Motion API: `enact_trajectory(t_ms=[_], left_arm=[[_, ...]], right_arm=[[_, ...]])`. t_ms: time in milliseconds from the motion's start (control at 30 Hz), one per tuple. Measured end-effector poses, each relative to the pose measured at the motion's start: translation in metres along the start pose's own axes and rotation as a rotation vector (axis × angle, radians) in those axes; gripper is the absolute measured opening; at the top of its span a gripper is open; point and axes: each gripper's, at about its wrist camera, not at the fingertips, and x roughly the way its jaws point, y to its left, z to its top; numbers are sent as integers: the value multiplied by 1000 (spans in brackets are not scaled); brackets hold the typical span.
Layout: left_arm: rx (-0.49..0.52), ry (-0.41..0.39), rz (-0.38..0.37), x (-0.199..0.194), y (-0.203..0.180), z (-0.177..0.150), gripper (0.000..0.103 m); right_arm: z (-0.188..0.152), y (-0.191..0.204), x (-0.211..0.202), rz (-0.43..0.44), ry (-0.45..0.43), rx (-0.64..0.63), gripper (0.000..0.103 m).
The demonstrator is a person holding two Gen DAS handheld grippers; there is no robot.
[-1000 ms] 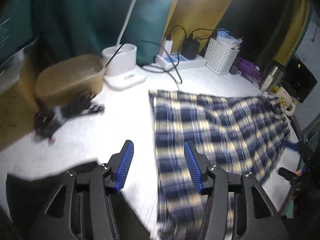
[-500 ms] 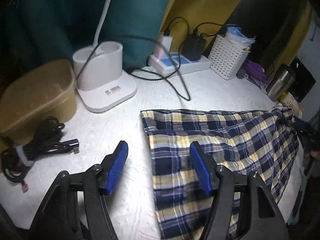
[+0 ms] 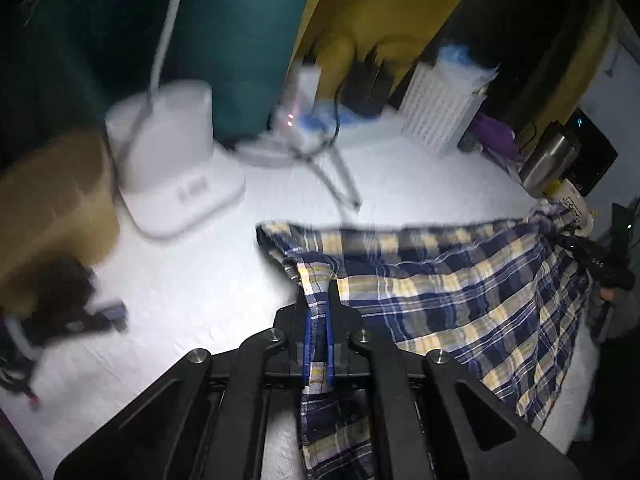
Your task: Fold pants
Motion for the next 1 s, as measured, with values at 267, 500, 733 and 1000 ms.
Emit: enact_trajectory(t_ms=[267,500,733,1000], left_arm=[[149,-155,119,-35,-35,25,4],[182,-106,183,-19,-39,32,4],[137,-17,197,-10,-29,19,9],[209,-43,201,-14,-39,-8,9]], right_arm=[[7,-4,-16,-26,-45,20,27],[7,-1,-13,-32,-38,24,27],[6,6,-1,-27,12,-6,27],[7,6,-5,-33,-16,0,27]])
